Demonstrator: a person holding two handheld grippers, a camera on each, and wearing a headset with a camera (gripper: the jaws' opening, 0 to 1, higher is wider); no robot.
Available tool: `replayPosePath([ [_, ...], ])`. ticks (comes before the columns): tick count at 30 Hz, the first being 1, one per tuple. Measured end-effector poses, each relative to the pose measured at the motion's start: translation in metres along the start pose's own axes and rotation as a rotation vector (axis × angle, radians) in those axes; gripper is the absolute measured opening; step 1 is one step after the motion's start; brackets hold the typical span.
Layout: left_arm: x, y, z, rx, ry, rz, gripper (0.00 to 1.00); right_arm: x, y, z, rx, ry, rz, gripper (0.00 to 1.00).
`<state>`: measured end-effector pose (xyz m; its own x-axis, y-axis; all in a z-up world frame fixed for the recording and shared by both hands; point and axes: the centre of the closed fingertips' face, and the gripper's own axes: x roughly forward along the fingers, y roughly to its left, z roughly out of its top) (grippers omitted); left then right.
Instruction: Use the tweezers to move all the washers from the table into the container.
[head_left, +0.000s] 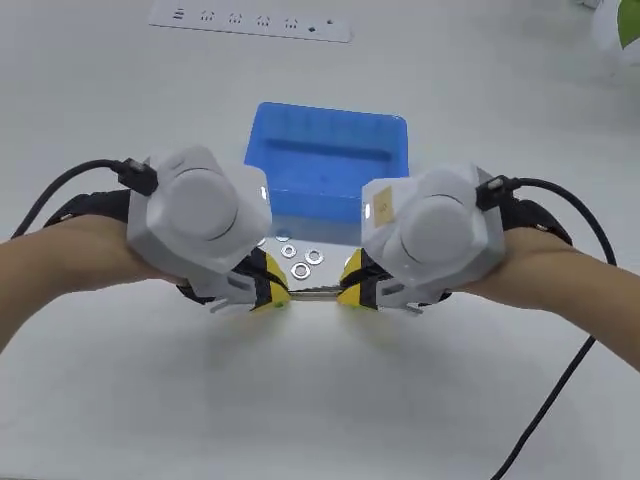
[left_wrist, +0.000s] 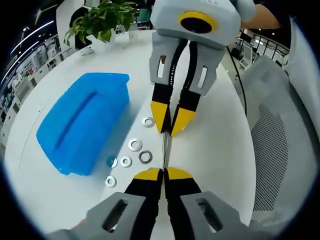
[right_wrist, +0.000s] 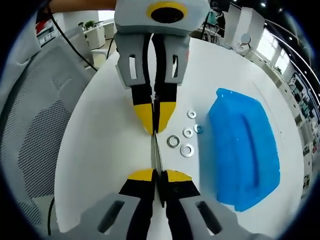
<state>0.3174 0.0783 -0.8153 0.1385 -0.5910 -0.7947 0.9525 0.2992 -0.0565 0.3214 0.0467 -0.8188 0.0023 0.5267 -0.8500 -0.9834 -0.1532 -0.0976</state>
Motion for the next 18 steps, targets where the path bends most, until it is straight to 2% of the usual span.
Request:
replayPosePath([
  [2, 0.0, 0.0, 0.0, -0.009, -0.009, 0.003, 0.07, 0.0, 0.002, 0.0, -0.004, -0.007, -0.003, 0.07],
  [5, -0.001, 0.002, 0.001, -0.013, -0.019, 0.024, 0.08, 0.0, 0.002, 0.001, 0.008, -0.049, -0.008, 0.06],
  [6, -0.001, 0.002, 0.001, -0.014, -0.02, 0.026, 0.1, 0.001, 0.002, 0.002, 0.018, -0.066, -0.015, 0.06],
  [7, 0.0, 0.0, 0.002, -0.042, -0.027, 0.015, 0.13, 0.001, 0.003, 0.005, 0.038, -0.1, -0.021, 0.06],
  [10, 0.001, -0.002, 0.003, -0.024, -0.037, 0.011, 0.16, 0.0, 0.004, 0.004, 0.054, -0.127, -0.035, 0.06],
  [12, 0.001, -0.002, 0.003, -0.023, -0.04, 0.013, 0.16, -0.002, 0.007, 0.007, 0.052, -0.151, -0.04, 0.06],
  [15, 0.0, -0.001, 0.002, -0.025, -0.037, 0.019, 0.12, -0.011, 0.006, 0.021, 0.075, -0.226, -0.049, 0.06],
  [18, -0.002, -0.001, -0.002, -0.023, -0.019, 0.01, 0.08, -0.013, 0.005, 0.022, 0.066, -0.225, -0.05, 0.06],
])
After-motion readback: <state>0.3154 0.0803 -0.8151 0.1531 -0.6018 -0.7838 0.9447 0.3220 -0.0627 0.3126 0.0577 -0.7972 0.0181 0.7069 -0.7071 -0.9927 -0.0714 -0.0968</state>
